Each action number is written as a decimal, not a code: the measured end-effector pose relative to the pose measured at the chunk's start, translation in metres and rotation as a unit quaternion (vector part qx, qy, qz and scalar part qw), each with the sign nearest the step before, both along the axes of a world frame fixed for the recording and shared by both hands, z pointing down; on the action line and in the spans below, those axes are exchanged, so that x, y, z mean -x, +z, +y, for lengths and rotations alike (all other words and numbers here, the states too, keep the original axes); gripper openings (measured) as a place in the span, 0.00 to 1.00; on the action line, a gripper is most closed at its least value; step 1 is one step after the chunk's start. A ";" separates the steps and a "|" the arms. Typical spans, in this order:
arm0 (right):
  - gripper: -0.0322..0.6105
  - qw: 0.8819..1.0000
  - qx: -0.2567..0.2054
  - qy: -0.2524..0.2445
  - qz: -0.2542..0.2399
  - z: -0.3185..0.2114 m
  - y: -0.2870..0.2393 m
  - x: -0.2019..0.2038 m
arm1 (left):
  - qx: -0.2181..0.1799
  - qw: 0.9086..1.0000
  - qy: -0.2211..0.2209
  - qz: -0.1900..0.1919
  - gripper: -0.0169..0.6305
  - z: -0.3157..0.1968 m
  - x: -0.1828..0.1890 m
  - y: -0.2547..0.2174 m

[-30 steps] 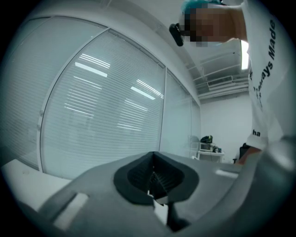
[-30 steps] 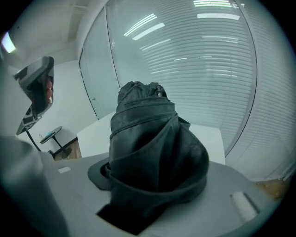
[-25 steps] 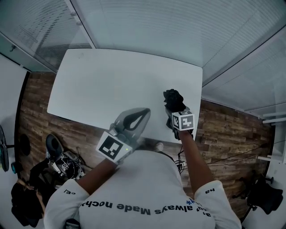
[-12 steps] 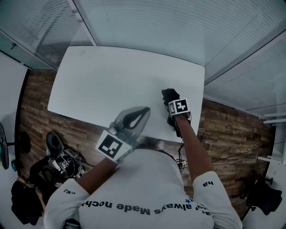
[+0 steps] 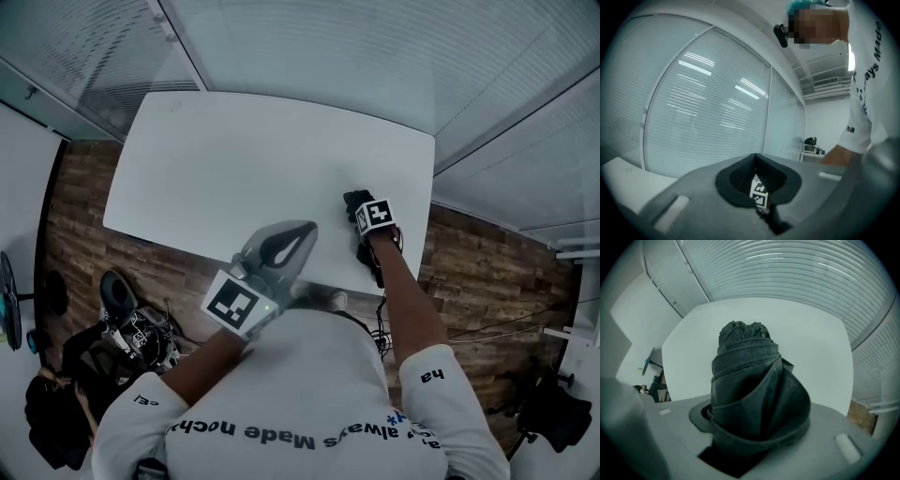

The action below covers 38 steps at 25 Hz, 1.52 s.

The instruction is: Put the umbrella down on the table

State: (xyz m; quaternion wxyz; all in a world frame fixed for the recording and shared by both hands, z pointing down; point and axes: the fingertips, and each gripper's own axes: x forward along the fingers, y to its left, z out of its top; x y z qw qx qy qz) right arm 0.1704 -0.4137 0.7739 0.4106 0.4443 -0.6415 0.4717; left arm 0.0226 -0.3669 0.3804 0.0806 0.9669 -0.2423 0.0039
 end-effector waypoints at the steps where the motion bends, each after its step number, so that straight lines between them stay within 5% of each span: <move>1: 0.45 1.000 0.006 -0.002 0.002 0.002 0.003 -0.001 | 0.000 1.000 0.000 -0.001 0.03 0.000 0.000 0.000; 10: 0.47 0.999 0.032 0.007 -0.002 0.015 0.021 -0.007 | 0.002 1.000 -0.002 -0.001 0.03 0.002 -0.002 0.000; 16: 0.56 1.000 0.027 0.010 -0.001 0.014 0.019 -0.006 | 0.004 1.000 0.000 -0.001 0.03 0.002 -0.001 0.002; 22: 0.60 0.999 -0.037 0.026 -0.013 0.005 -0.014 -0.011 | 0.003 1.000 0.003 0.001 0.03 0.002 -0.003 0.003; 27: 0.54 0.988 -0.145 0.036 -0.025 -0.002 -0.073 -0.019 | 0.005 1.000 0.007 0.003 0.03 0.005 -0.007 0.004; 30: 0.51 0.971 -0.232 0.032 -0.052 -0.003 -0.123 -0.016 | 0.003 1.000 0.010 0.004 0.03 0.006 -0.009 0.003; 33: 0.46 0.941 -0.330 0.016 -0.070 0.002 -0.186 -0.007 | 0.002 1.000 0.012 0.004 0.03 0.006 -0.010 0.002; 38: 0.41 0.856 -0.506 -0.009 -0.106 0.033 -0.303 0.014 | 0.000 1.000 0.014 0.003 0.03 0.007 -0.013 0.000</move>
